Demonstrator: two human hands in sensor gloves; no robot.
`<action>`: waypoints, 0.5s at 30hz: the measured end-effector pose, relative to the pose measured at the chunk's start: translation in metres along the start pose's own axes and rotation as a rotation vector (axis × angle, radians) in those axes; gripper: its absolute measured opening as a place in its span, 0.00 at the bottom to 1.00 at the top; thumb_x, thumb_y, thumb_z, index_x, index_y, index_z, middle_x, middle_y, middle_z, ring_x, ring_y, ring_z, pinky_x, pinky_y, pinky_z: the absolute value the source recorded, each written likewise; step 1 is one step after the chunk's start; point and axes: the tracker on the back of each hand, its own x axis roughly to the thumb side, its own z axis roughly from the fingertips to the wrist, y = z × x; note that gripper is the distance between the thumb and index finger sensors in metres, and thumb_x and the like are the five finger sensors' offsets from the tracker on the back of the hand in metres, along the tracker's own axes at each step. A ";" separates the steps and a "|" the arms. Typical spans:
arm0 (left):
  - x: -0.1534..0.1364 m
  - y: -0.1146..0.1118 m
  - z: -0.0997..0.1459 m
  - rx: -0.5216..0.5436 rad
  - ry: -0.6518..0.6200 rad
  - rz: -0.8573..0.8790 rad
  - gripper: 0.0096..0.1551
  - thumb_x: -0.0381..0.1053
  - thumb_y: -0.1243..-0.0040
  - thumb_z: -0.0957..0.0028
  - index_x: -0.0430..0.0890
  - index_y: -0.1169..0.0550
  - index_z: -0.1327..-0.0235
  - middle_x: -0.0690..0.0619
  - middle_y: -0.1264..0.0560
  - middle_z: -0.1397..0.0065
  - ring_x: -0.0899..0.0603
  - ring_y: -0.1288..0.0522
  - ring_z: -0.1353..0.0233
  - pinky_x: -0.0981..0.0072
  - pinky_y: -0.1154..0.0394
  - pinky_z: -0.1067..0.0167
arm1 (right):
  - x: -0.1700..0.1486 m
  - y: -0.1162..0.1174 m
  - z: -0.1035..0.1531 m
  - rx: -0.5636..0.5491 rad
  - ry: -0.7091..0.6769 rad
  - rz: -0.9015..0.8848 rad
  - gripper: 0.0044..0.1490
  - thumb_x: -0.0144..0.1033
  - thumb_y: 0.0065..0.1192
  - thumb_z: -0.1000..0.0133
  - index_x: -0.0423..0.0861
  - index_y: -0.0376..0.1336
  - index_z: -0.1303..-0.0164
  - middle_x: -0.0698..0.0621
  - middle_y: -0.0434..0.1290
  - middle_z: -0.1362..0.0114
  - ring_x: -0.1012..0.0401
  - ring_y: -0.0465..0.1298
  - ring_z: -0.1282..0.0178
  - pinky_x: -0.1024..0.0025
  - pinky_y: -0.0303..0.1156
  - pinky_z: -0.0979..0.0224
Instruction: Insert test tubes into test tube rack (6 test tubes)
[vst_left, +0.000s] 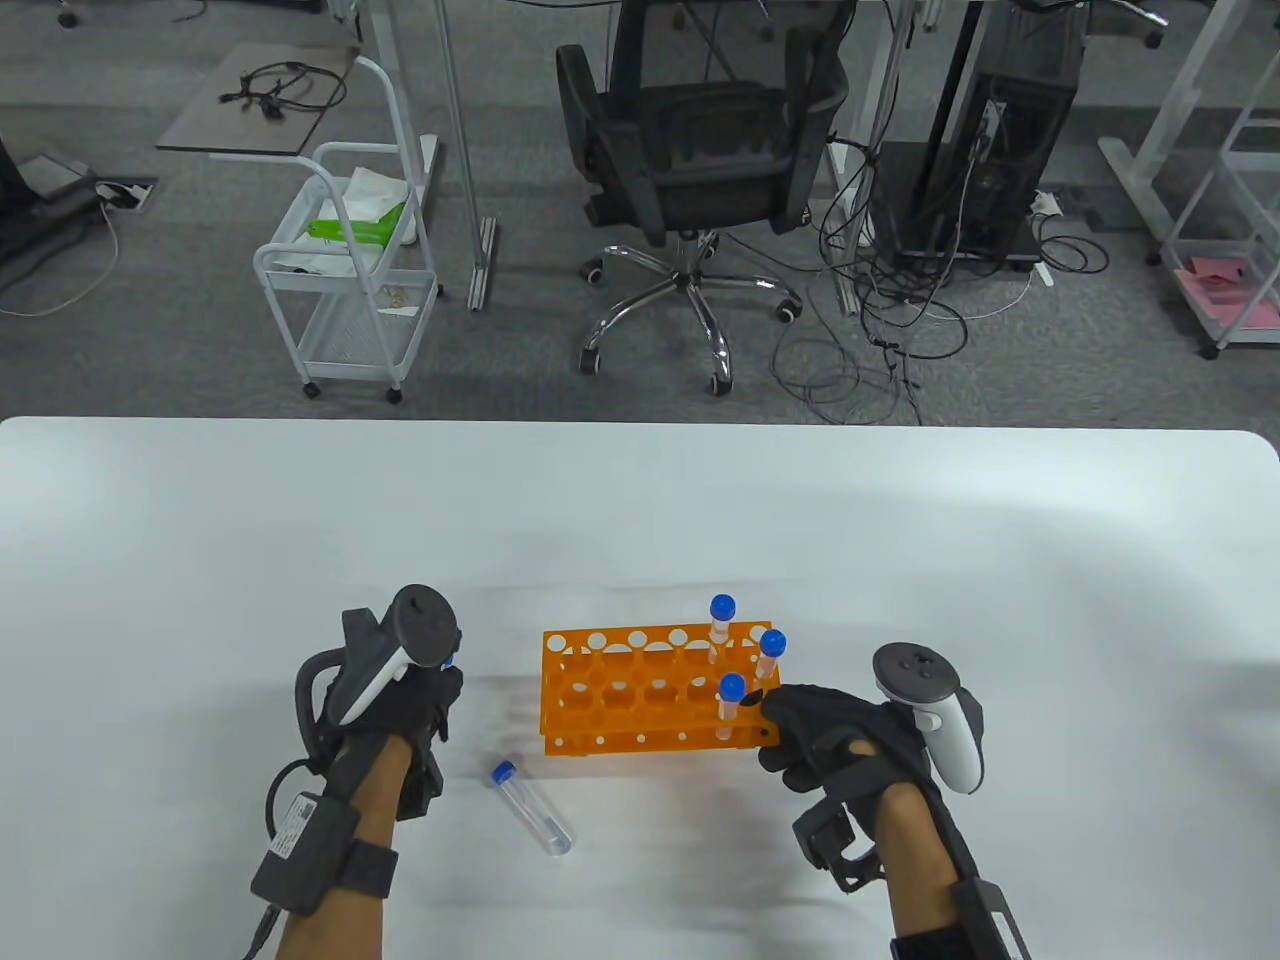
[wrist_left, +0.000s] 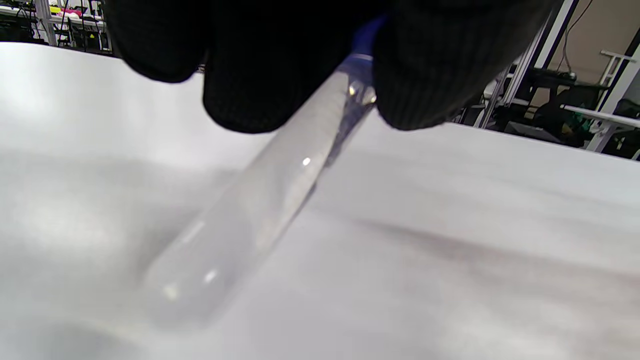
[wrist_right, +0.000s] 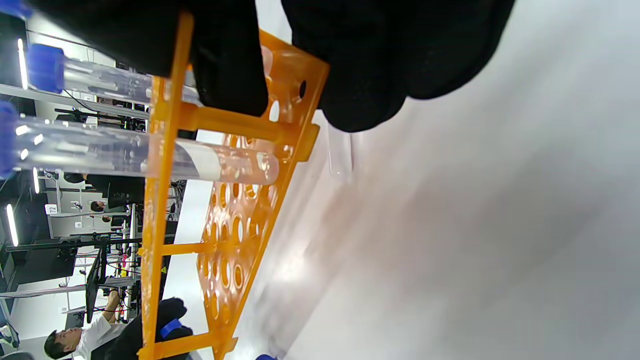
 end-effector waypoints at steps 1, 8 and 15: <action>0.001 0.003 0.002 0.008 -0.004 0.005 0.28 0.54 0.30 0.56 0.56 0.22 0.40 0.49 0.18 0.42 0.44 0.17 0.47 0.44 0.26 0.41 | 0.000 0.000 0.000 0.001 0.002 0.000 0.30 0.61 0.57 0.44 0.57 0.70 0.37 0.42 0.69 0.24 0.47 0.78 0.35 0.48 0.74 0.34; 0.008 0.019 0.010 0.105 -0.057 0.039 0.30 0.59 0.29 0.61 0.50 0.19 0.45 0.50 0.14 0.53 0.46 0.14 0.56 0.46 0.22 0.47 | 0.000 0.000 -0.001 0.000 0.013 0.009 0.30 0.61 0.57 0.44 0.58 0.70 0.36 0.42 0.69 0.24 0.48 0.78 0.35 0.48 0.74 0.34; 0.018 0.034 0.022 0.207 -0.125 0.081 0.30 0.62 0.29 0.64 0.50 0.17 0.50 0.51 0.13 0.58 0.48 0.14 0.61 0.47 0.21 0.50 | 0.001 0.002 0.000 0.016 0.007 0.013 0.30 0.61 0.57 0.44 0.58 0.70 0.36 0.42 0.69 0.24 0.48 0.78 0.35 0.48 0.74 0.34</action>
